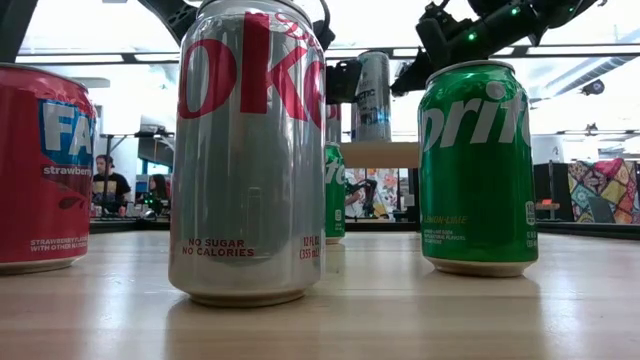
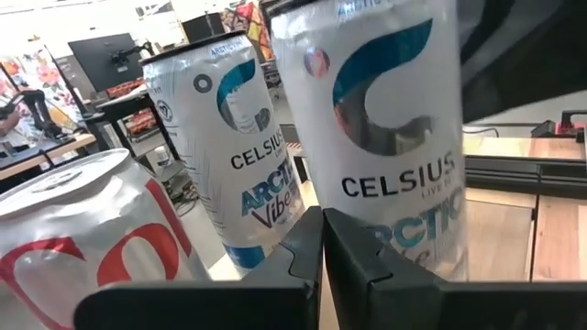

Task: Place canned beverage on shelf
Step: Put the left white-blue soda can on the shelf aligned with the other white-blue soda can

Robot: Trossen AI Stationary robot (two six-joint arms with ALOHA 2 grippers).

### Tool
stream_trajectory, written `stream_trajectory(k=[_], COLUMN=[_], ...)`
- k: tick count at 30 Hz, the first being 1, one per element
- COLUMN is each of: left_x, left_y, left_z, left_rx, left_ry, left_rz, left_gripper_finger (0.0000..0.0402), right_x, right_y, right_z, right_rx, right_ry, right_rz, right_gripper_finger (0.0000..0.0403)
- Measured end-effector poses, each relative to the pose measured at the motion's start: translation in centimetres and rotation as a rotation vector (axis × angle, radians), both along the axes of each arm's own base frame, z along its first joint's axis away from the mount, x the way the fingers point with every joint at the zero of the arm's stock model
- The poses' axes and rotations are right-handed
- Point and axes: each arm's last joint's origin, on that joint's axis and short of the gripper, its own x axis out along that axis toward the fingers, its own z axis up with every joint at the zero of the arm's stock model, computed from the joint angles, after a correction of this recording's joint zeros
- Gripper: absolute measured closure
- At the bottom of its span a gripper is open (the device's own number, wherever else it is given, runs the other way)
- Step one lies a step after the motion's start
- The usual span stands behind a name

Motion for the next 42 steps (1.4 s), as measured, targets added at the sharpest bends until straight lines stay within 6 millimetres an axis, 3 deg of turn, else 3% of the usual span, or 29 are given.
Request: stream_trajectory(k=[16, 30, 42], left_x=[-0.1, -0.2, -0.2], left_y=[-0.2, 0.4, 0.4], left_z=[-0.1, 0.0, -0.1], left_rx=[-0.011, -0.010, -0.008], left_ry=[0.016, 0.006, 0.011], left_rz=[0.045, 0.065, 0.051], left_gripper_finger=[0.0401, 0.0402, 0.0402], right_x=[-0.7, 1.0, 1.1], right_y=[0.5, 0.0, -0.1], right_z=[0.7, -0.6, -0.5], right_rx=[0.042, 0.075, 0.047], right_ry=[-0.033, -0.023, -0.035], right_rz=[0.045, 0.101, 0.065], right_gripper_finger=[0.0390, 0.0390, 0.0390])
